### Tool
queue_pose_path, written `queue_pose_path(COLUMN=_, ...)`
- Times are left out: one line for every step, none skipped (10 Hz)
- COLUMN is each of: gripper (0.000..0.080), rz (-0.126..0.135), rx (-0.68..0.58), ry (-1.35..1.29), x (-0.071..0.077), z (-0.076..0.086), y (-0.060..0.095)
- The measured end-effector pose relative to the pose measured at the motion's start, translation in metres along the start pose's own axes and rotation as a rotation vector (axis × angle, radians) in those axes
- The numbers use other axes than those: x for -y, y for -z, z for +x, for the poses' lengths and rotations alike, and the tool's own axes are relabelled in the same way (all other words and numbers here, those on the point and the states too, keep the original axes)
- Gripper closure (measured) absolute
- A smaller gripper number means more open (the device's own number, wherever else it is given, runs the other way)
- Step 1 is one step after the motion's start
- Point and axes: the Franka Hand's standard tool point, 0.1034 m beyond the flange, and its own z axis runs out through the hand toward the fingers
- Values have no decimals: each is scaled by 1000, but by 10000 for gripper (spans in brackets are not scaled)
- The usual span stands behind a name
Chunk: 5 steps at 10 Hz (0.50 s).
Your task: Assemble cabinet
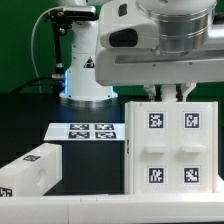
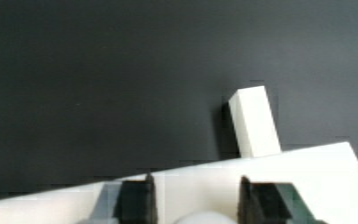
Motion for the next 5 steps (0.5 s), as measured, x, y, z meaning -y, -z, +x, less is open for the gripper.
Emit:
queue_pose_path(gripper=470, rz=3, rx=0, ry=2, x=1, z=0, y=0)
queue_pose_path(gripper=309, rz=5, rx=0, ry=3, x=2, z=0, y=0)
queue_pose_path(gripper=309, rz=7, rx=0, ry=3, x=3, z=0, y=1)
queue_pose_path(gripper=133, rz=8, rx=0, ry=4, x=4, z=-1, y=1)
queue_pose_path(gripper=133, rz=8, rx=0, ry=5, x=4, z=-1, y=1)
